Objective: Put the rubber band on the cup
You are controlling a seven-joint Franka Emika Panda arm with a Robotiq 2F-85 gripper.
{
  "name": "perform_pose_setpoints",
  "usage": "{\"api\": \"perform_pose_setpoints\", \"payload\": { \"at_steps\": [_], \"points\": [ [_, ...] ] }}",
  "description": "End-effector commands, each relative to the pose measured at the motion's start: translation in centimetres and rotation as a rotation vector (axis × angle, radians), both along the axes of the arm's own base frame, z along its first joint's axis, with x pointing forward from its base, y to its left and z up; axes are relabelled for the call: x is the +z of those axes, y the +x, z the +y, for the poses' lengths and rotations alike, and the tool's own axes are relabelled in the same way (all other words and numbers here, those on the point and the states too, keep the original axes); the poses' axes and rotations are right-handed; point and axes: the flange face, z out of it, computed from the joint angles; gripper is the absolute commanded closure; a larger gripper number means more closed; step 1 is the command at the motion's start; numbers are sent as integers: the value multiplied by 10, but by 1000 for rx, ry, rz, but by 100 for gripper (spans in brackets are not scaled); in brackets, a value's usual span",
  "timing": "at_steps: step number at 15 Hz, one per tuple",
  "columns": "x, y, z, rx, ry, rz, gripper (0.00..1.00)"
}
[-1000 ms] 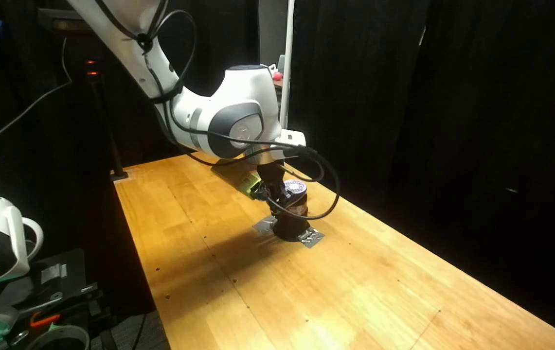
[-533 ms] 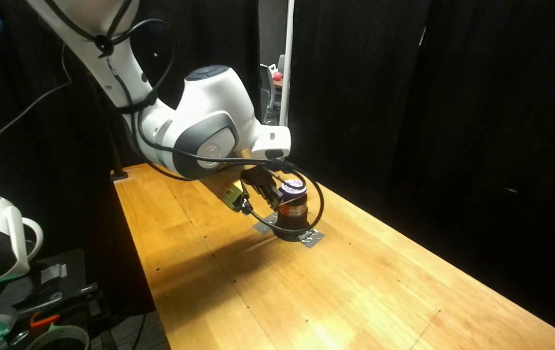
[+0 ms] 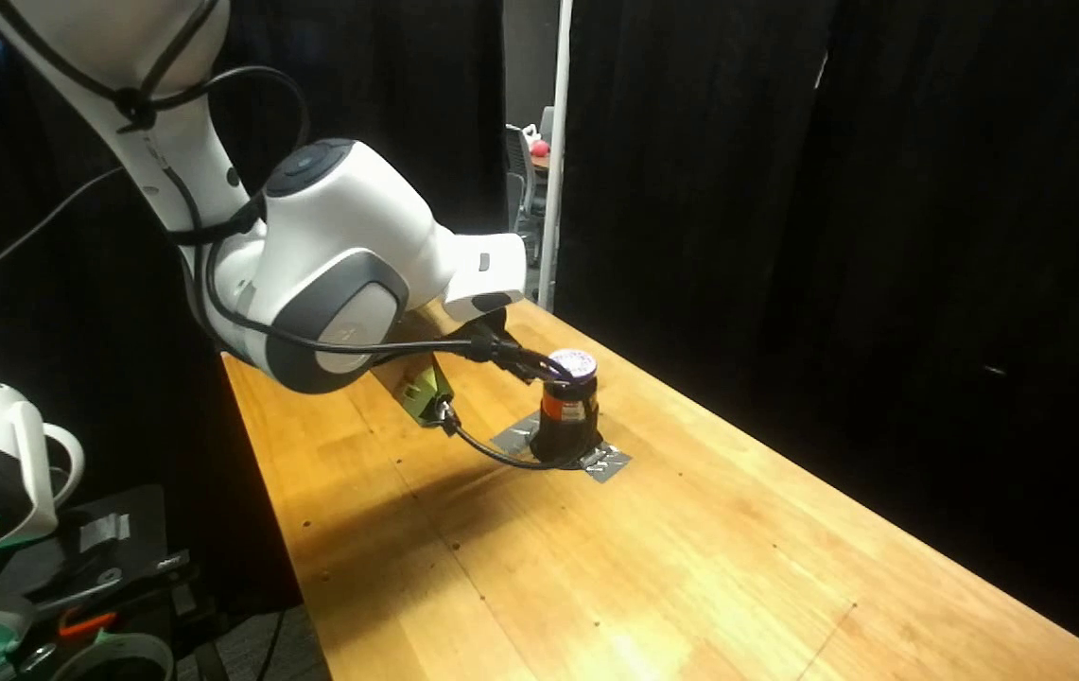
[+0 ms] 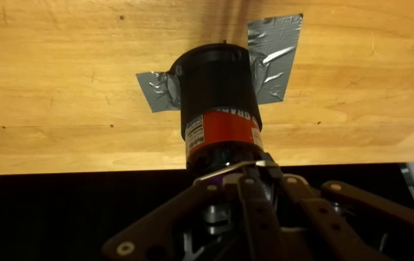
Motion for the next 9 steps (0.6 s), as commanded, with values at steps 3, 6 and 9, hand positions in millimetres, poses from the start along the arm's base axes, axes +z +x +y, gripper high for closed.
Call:
{"api": "perform_pose_setpoints", "payload": {
  "at_steps": [3,6,9],
  "points": [
    [-1,-24,-5,-59,73,-142,89],
    [-8,-32,-3,-71,102,-169,89],
    [-14,-39,-1,-72,129,-187,89]
  ]
}}
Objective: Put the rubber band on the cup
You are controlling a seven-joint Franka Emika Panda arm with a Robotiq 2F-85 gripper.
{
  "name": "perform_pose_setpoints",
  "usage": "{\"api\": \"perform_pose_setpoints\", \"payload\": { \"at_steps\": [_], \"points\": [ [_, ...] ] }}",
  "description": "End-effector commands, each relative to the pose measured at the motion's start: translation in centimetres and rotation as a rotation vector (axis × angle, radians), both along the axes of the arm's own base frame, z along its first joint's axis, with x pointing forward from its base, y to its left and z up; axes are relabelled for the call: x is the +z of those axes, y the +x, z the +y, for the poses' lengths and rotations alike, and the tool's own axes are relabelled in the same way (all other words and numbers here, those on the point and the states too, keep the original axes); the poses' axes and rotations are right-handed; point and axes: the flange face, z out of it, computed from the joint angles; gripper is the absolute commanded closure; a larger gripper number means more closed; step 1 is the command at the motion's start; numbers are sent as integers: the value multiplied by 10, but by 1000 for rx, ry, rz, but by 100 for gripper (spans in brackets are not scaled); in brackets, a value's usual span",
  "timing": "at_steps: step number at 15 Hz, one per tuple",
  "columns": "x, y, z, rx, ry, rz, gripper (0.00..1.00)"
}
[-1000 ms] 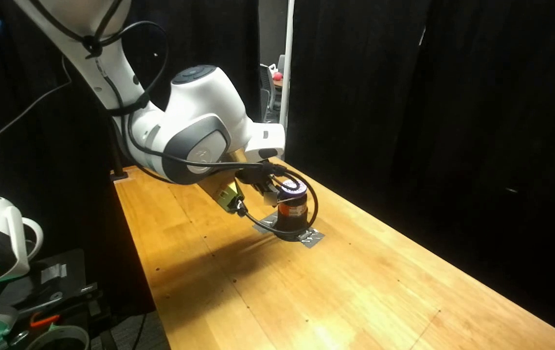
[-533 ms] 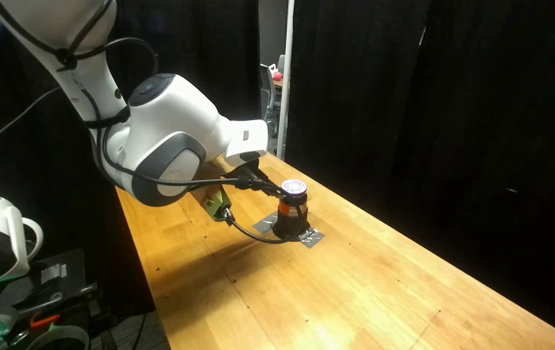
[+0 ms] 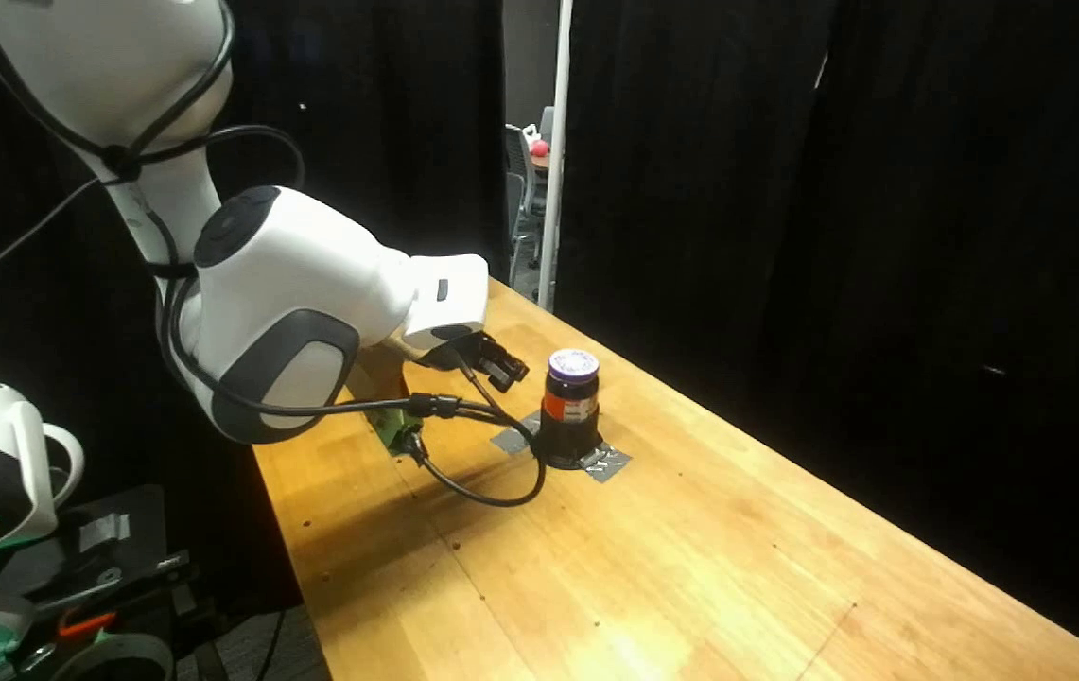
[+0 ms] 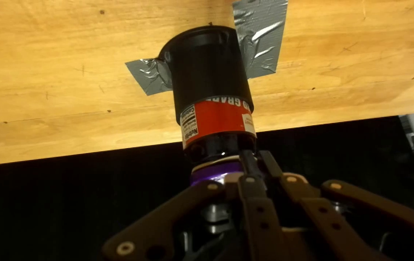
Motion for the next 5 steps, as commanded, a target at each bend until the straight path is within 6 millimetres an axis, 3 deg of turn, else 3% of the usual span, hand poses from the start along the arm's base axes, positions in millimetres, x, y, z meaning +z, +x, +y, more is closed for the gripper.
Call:
{"api": "perform_pose_setpoints", "payload": {
  "at_steps": [1,2,3,4,5],
  "points": [
    [-1,-10,0,-18,39,-48,90],
    [-2,-11,-1,-48,66,-24,64],
    [-4,-11,0,-54,93,20,64],
    [-7,-7,0,-28,48,6,83],
    [-8,-8,1,-38,63,17,74]
  ]
}}
